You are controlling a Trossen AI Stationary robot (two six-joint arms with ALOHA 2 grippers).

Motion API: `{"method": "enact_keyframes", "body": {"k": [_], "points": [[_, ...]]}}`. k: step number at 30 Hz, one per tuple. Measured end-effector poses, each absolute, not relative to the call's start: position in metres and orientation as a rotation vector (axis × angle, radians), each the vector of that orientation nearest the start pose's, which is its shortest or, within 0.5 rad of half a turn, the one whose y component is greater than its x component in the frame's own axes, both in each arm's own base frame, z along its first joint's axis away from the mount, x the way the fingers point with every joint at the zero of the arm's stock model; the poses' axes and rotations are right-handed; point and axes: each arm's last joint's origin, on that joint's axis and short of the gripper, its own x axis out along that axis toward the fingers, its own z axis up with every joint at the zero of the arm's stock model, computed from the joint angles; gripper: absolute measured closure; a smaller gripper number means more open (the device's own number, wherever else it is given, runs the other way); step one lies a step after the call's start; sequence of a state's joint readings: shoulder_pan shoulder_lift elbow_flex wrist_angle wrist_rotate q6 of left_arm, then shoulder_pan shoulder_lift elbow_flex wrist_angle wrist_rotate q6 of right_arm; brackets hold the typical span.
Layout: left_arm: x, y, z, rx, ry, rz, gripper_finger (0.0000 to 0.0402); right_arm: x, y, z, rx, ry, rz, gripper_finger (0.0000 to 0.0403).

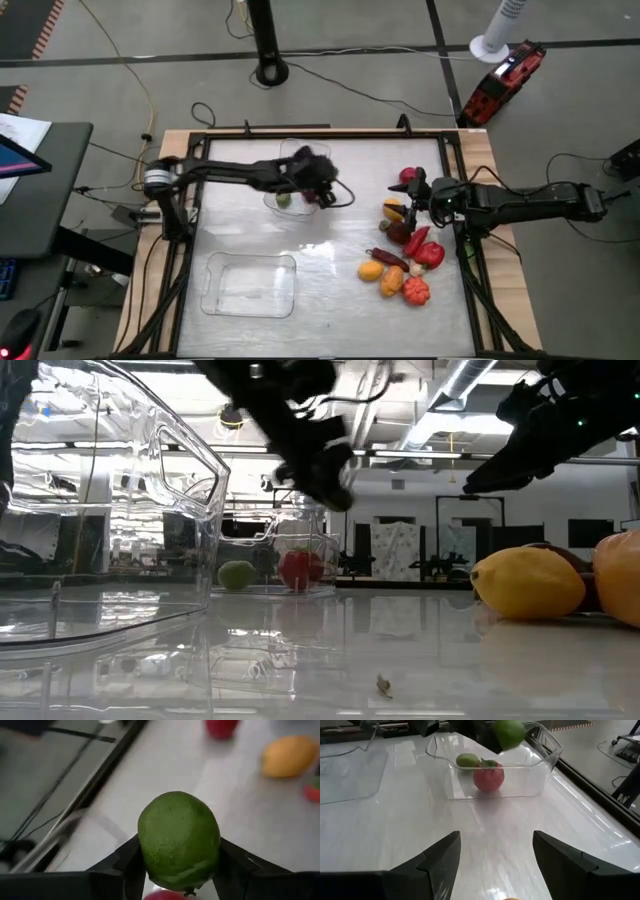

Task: Sort produce into baskets
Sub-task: Put the lime into the top transparent bin, then put the top lemon into the top transparent bin

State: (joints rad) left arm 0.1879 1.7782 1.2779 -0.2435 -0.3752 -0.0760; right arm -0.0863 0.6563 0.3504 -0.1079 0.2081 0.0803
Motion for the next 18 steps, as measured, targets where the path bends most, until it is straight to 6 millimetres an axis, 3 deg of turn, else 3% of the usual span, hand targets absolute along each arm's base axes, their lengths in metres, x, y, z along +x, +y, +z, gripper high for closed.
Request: {"method": "enact_keyframes", "body": {"k": [7,18], "points": [[0.328,0.079,0.223,-0.078,0.703,0.709,0.0230,0.151,-0.020,0.212,0.058,0.370,-0.314,0.0126],[0.320,0.077,0.218,-0.077,0.747,0.748,0.0116,0.160,-0.027,0.184,0.112,0.602,-0.396,0.0107]]}}
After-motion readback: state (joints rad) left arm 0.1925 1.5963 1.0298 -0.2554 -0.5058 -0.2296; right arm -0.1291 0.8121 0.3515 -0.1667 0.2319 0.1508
